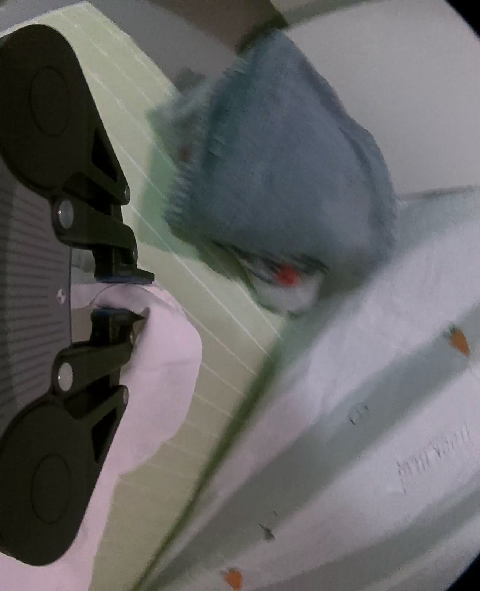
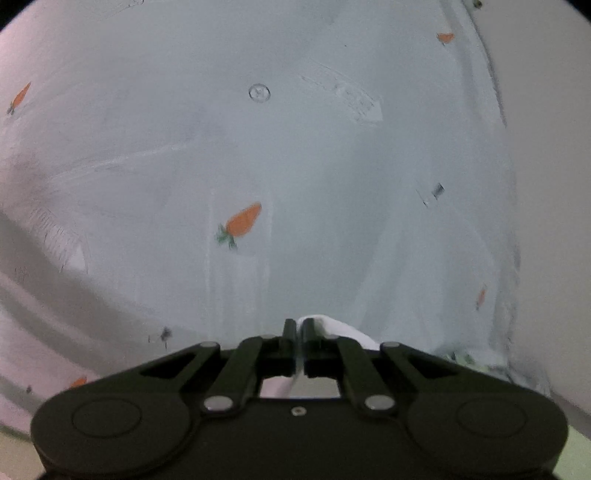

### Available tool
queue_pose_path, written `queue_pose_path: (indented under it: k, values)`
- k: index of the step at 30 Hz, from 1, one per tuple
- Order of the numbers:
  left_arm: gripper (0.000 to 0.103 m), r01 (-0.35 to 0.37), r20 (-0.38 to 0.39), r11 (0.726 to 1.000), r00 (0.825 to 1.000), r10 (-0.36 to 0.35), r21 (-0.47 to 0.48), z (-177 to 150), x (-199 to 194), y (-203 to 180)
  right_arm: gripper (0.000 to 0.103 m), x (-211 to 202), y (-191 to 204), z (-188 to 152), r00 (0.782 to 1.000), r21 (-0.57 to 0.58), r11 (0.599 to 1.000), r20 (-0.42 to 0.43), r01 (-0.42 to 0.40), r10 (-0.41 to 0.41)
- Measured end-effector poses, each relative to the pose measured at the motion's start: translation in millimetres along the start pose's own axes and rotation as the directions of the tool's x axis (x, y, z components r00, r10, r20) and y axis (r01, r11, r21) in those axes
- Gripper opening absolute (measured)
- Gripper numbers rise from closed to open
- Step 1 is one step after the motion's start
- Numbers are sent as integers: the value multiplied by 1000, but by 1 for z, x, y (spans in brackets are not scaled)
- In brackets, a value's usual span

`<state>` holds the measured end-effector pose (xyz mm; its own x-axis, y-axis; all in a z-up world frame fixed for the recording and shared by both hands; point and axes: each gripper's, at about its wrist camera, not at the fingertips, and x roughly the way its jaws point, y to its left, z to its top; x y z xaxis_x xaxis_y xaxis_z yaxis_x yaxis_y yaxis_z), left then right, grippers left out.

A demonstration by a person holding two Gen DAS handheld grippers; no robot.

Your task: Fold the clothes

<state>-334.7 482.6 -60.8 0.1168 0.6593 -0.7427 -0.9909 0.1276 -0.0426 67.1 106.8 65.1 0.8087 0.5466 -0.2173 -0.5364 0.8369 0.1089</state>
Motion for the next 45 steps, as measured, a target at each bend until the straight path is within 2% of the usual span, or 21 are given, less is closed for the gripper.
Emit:
queue_pose_path:
  k: [6, 9, 10, 11, 12, 13, 14, 16, 19, 22, 24, 25, 27, 28, 33, 35, 39, 45]
  values:
    - [13, 63, 110, 996, 991, -70, 68, 40, -2, -41, 3, 29, 8, 28, 994, -4, 1000, 113, 12, -11]
    - [21, 61, 86, 991, 994, -71, 121, 44, 9, -55, 4, 48, 9, 27, 987, -53, 997, 151, 60, -51]
    - [24, 60, 64, 991, 996, -68, 122, 41, 12, -56, 4, 60, 8, 20, 994, -87, 994, 89, 70, -62]
    - [30, 61, 43, 991, 997, -66, 122, 36, 15, -56, 10, 71, 8, 14, 997, -120, 990, 23, 77, -75]
    - [34, 65, 27, 991, 997, -68, 118, 28, 15, -53, 26, 84, 5, 3, 992, -137, 987, -89, 80, -93]
    - [42, 69, 11, 991, 997, -70, 114, 19, 15, -50, 37, 92, 1, -14, 972, -134, 987, -207, 86, -113]
    - [48, 73, -5, 991, 997, -73, 111, 10, 15, -47, 50, 90, -3, -33, 960, -125, 990, -260, 71, -102]
    - [53, 67, -46, 992, 997, -63, 107, -13, 12, -36, 55, 76, -10, -73, 932, -121, 992, -354, 39, -80]
    - [64, 46, -132, 996, 991, -36, 75, -50, 4, -12, 63, 44, -19, -134, 863, -147, 988, -492, 50, -117]
    - [70, 20, -234, 1000, 972, -15, 20, -87, -3, 16, 71, -2, -37, -185, 783, -70, 994, -612, 83, -109]
    - [74, -3, -287, 1000, 958, -4, -23, -106, -3, 30, 80, -32, -45, -209, 750, -21, 993, -653, 118, -103]
    - [75, -15, -311, 999, 951, -2, -52, -114, -4, 37, 83, -44, -48, -216, 742, -11, 989, -660, 145, -116]
    - [76, -15, -325, 995, 946, -19, -103, -124, -8, 41, 98, -65, -51, -227, 734, -5, 981, -662, 193, -148]
    - [81, -8, -324, 993, 945, -32, -120, -126, -10, 42, 100, -75, -53, -232, 730, -2, 976, -663, 217, -163]
    - [88, 60, -291, 995, 953, -80, -79, -129, -25, 25, 102, -96, -63, -242, 725, 73, 962, -673, 264, -148]
    - [92, 97, -286, 993, 952, -112, -66, -133, -32, 19, 102, -105, -68, -248, 726, 114, 953, -675, 281, -133]
    - [92, 144, -284, 989, 947, -150, -40, -144, -46, 10, 102, -124, -77, -257, 724, 183, 933, -681, 311, -108]
    - [94, 186, -280, 982, 944, -173, 18, -158, -63, 1, 103, -139, -95, -273, 760, 315, 900, -650, 301, -27]
